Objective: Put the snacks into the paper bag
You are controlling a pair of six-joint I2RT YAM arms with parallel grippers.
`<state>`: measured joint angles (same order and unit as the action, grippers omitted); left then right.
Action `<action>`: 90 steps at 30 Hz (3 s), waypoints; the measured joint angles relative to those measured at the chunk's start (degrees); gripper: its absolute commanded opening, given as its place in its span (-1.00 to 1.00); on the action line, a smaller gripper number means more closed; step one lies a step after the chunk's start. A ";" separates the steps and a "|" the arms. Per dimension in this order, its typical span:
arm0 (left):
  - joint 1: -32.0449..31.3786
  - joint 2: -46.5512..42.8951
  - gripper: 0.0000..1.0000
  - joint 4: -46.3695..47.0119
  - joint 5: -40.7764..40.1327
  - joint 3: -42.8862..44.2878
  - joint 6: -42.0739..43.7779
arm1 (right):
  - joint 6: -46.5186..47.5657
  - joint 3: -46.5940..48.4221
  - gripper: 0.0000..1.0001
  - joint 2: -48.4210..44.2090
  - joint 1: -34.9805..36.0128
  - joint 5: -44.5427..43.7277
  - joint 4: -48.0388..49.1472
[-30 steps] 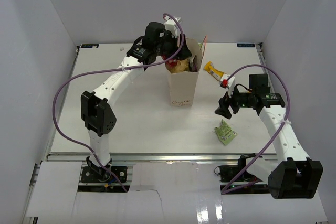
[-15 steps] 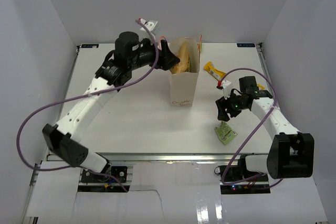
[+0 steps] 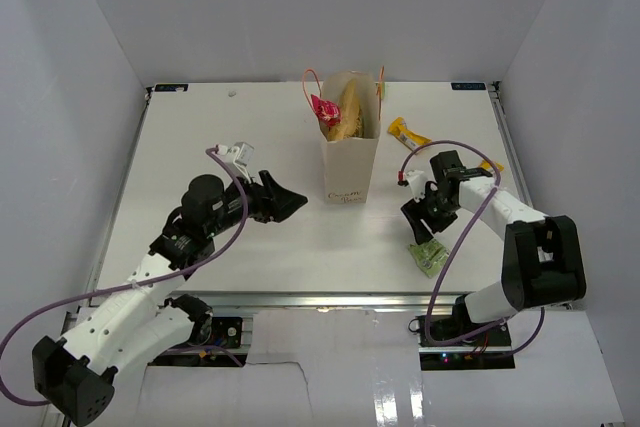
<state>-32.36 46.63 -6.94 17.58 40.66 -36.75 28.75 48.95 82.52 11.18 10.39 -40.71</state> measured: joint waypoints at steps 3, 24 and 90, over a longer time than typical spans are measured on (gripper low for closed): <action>0.00 -0.52 0.59 2.64 -0.13 -4.50 -3.72 | 0.04 0.00 0.24 2.08 0.26 0.28 0.02; -10.12 20.15 0.61 17.94 7.08 -8.52 -16.28 | 0.48 0.44 -0.85 4.13 0.74 7.80 0.13; -5.60 66.53 -0.94 -30.05 -15.82 88.91 17.90 | 2.67 12.48 0.51 -24.09 -8.59 19.56 4.50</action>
<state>-37.95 113.16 -36.99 1.76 129.58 -18.85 31.42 61.43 58.43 2.59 29.95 -36.21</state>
